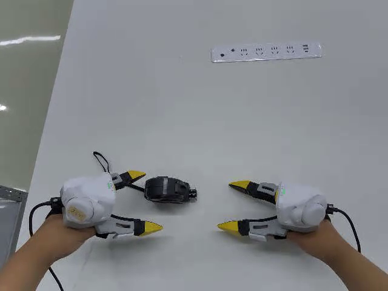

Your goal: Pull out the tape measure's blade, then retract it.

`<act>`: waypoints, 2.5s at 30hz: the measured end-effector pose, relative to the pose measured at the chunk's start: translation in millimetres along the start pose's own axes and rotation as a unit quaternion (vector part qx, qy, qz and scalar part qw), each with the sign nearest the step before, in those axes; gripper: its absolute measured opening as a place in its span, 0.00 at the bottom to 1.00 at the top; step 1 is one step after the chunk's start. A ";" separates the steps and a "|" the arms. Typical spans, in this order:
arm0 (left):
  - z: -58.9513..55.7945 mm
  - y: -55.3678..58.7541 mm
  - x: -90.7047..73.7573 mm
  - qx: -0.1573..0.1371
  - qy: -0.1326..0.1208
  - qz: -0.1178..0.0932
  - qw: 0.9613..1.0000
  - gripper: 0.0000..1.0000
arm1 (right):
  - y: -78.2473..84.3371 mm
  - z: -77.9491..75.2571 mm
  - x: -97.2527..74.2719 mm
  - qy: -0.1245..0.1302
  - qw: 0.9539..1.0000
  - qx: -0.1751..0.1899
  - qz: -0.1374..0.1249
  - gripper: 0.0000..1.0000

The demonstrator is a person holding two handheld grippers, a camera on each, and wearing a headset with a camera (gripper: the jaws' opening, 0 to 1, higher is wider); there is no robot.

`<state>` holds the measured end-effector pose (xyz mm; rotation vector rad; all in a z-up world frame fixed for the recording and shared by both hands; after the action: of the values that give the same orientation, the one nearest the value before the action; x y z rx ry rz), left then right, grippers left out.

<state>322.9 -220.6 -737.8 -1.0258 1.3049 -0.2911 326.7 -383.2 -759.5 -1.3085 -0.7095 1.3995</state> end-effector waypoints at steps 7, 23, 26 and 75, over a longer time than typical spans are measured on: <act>3.9 -1.5 7.1 0.016 0.003 0.009 1.000 0.71 | -0.8 -2.8 5.7 -0.003 1.000 -0.002 -0.001 0.58; 4.6 -5.2 15.5 0.022 0.014 0.013 1.000 0.58 | -4.0 -5.7 13.7 -0.010 1.000 0.000 0.001 0.54; 4.8 -4.2 16.5 0.022 0.014 0.013 1.000 0.57 | -4.3 -5.0 14.5 -0.010 1.000 0.000 0.001 0.55; 12.5 -5.7 20.5 0.029 0.022 0.020 0.999 0.33 | -7.4 -6.3 22.4 -0.013 1.000 -0.011 -0.004 0.52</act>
<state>342.2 -232.3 -747.9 -0.9489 1.3478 -0.3213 338.0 -361.7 -761.5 -1.3050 -0.7479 1.4088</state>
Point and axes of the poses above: the centre of the closed fingertips' face, and the gripper's own axes: x roughly forward along the fingers, z roughly to its left, y roughly out of its underside, the point moved 2 cm from there along -x, roughly backward along the fingers, and after that the axes turned 3 degrees about -z, right-handed, at the moved point
